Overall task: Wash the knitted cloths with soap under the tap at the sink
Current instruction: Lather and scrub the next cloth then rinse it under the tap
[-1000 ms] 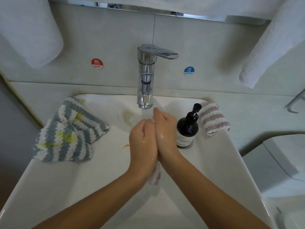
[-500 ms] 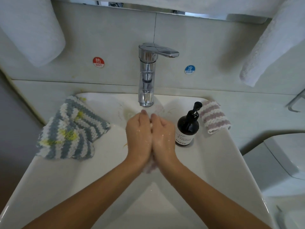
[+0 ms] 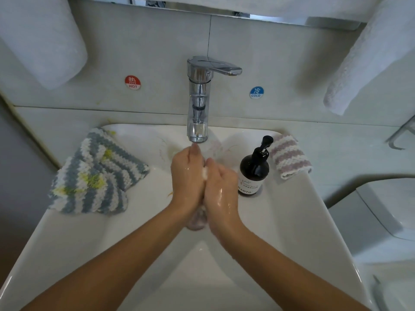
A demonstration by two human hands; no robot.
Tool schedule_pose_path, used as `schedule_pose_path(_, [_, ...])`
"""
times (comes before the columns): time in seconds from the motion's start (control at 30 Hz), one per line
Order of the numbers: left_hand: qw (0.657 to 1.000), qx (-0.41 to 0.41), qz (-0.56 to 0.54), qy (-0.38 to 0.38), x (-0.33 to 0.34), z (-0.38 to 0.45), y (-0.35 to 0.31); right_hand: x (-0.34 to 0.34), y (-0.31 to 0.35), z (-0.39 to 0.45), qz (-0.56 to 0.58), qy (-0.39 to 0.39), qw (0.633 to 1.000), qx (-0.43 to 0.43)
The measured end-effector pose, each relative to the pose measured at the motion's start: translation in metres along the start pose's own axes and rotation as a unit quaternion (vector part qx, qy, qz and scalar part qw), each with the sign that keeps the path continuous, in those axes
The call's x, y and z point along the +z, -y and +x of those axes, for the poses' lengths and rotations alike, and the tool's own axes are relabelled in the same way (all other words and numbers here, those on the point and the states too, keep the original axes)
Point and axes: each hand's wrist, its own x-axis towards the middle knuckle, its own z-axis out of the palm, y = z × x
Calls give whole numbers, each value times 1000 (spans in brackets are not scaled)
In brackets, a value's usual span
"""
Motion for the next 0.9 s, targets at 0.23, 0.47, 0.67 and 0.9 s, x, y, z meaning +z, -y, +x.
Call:
schedule_pose_path(0.23, [1000, -3, 4, 2, 4, -12, -1, 0, 6, 14, -18, 0, 1000, -5])
schedule_pose_path(0.47, [1000, 13, 2, -12, 6, -18, 0, 5, 4, 28, -6, -3, 999, 46])
schedule_pose_path(0.67, [1000, -8, -16, -19, -1, 5, 3, 5, -1, -2, 28, -2, 998, 50])
schedule_pose_path(0.9, [999, 44, 0, 20, -2, -4, 1, 0, 0, 10, 9, 28, 998, 58])
